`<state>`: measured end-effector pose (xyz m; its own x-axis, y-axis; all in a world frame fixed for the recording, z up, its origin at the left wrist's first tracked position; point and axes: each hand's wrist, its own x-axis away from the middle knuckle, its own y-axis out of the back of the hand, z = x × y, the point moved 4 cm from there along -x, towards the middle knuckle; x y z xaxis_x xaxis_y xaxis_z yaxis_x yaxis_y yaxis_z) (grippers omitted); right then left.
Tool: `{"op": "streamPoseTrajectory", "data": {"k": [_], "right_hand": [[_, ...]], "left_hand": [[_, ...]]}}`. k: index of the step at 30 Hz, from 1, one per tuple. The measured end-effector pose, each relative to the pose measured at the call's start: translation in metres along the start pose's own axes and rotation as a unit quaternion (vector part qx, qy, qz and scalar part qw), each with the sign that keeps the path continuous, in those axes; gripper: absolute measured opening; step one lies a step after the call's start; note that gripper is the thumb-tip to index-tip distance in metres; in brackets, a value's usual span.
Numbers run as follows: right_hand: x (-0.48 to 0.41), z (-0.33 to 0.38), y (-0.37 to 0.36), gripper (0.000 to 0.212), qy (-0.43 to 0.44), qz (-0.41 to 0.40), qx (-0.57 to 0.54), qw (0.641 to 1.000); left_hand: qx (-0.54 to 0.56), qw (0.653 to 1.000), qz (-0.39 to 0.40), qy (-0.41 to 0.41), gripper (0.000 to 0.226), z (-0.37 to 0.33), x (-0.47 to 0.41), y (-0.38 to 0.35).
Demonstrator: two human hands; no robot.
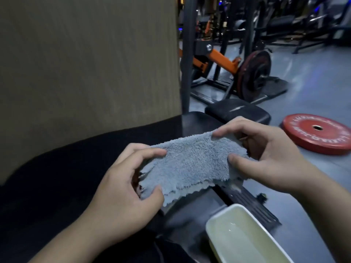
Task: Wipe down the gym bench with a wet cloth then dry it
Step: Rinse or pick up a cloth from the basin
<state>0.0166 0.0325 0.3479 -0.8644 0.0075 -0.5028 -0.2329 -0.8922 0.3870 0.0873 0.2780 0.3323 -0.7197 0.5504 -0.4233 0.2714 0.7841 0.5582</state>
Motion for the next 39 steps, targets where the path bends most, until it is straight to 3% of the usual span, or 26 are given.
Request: {"op": "streamPoseTrajectory", "data": {"k": [12, 23, 31, 39], "right_hand": [[0.088, -0.067, 0.095, 0.055, -0.138, -0.047, -0.013, 0.989], [0.172, -0.186, 0.117, 0.052, -0.314, -0.002, 0.032, 0.949], [0.224, -0.273, 0.11, 0.053, -0.406, 0.044, 0.067, 0.91], [0.257, -0.333, 0.098, 0.051, -0.426, 0.076, 0.115, 0.894]], "left_hand": [[-0.001, 0.995, 0.097, 0.021, 0.068, -0.022, -0.017, -0.146], [0.003, 0.977, 0.137, 0.164, 0.065, 0.029, 0.028, -0.299], [-0.024, 0.917, 0.242, 0.317, 0.064, 0.06, 0.055, -0.392], [-0.085, 0.88, 0.301, 0.357, 0.067, 0.08, 0.062, -0.429]]}}
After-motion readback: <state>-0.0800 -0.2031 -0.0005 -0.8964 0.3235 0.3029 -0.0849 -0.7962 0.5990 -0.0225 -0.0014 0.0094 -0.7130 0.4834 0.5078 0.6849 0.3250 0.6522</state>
